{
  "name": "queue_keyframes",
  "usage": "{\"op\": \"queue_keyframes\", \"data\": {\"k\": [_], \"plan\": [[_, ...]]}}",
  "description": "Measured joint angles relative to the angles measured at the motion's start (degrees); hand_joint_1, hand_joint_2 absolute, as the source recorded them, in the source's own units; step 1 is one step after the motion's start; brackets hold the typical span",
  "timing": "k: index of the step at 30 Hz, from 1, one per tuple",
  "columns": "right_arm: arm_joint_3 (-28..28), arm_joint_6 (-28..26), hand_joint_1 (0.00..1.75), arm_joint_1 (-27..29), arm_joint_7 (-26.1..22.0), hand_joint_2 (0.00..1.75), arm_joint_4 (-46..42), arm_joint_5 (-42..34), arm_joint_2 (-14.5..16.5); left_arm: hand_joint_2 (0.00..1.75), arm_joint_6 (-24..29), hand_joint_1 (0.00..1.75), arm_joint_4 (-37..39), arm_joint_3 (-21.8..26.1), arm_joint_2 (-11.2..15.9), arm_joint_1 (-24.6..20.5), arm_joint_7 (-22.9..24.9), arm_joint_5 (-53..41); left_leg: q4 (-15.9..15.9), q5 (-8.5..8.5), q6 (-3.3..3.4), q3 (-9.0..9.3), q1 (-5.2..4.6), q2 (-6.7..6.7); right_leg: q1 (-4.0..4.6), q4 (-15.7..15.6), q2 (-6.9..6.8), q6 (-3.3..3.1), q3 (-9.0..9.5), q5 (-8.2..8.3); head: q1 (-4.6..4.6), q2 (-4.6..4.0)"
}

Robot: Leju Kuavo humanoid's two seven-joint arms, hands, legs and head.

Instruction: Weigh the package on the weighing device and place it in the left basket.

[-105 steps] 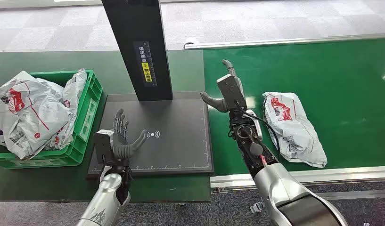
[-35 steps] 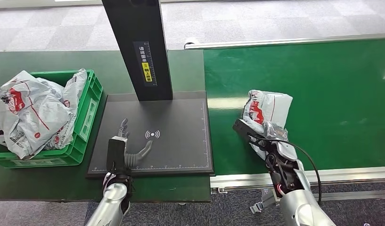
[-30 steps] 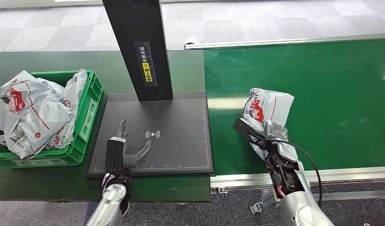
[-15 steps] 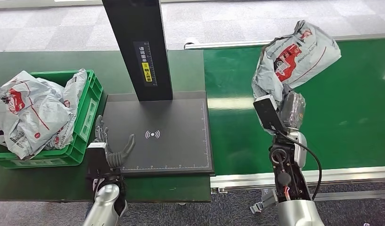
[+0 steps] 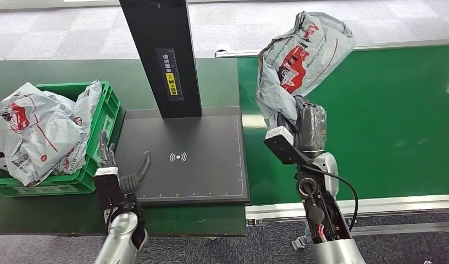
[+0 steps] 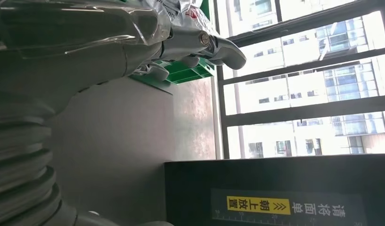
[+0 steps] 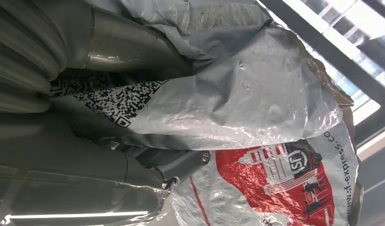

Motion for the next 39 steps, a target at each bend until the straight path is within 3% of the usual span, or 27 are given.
{"op": "queue_keyframes", "data": {"k": [7,12,18,29,30,33,34,39], "plan": [[7.56,-1.32,1.75,-4.49,0.29,1.75,2.74,6.99,1.72,1.75,1.7,0.0,-0.96,-0.44,-0.62,-1.08,-0.17,-0.14,-0.01,0.01,-0.02,0.02,0.04,0.01,0.04,0.01,0.01,-0.01,-0.02,0.0,-0.02,0.01],[14.94,9.94,1.75,-8.57,-0.05,1.75,9.82,10.79,2.87,1.75,1.91,0.0,-0.5,-0.61,-0.67,-3.11,-0.17,-0.14,-0.02,0.02,-0.02,0.04,0.05,0.04,0.04,0.02,0.02,-0.01,0.0,0.01,-0.01,0.01],[24.26,22.9,1.75,-12.15,-2.44,1.75,21.3,10.24,4.78,1.75,1.96,0.0,0.14,-0.56,-0.54,-4.1,-0.17,0.45,-0.01,0.01,-0.02,0.0,0.04,-0.01,0.04,0.01,0.01,-0.01,-0.01,0.0,-0.01,0.0],[32.23,30.59,1.75,-15.28,-2.48,1.75,31.39,8.23,6.27,1.75,2.05,0.0,1.52,-0.45,-0.37,-4.89,-0.17,1.12,-0.01,0.02,-0.01,0.02,0.04,0.0,0.04,0.01,0.01,0.0,-0.02,0.0,-0.01,0.01],[32.99,31.24,1.53,-15.58,-1.58,1.75,32.06,8.27,6.37,1.75,2.18,0.0,1.69,-0.44,-0.37,-5.02,-0.17,1.18,-0.01,0.02,-0.02,0.02,0.04,0.0,0.04,0.01,0.01,0.0,-0.02,0.0,-0.01,0.01],[35.12,30.07,0.22,-16.65,2.67,1.75,34.09,8.96,6.75,1.75,2.45,0.0,2.13,-0.44,-0.34,-5.27,-0.17,1.21,-0.01,0.02,-0.02,0.03,0.04,0.0,0.04,0.01,0.01,-0.01,-0.02,0.0,-0.02,0.01],[35.62,28.96,0.0,-17.02,3.71,1.75,34.68,9.09,6.82,1.75,2.43,0.0,2.25,-0.45,-0.33,-5.29,-0.17,1.18,-0.01,0.02,-0.02,0.03,0.04,0.0,0.04,0.01,0.01,-0.01,-0.02,0.0,-0.02,0.0],[36.73,25.41,0.0,-18.36,4.71,1.75,36.42,9.03,6.85,1.75,2.28,0.0,2.64,-0.48,-0.3,-5.28,-0.17,0.97,-0.01,0.02,-0.01,0.04,0.04,0.02,0.03,0.01,0.01,0.0,-0.01,0.0,-0.01,0.01]]}}
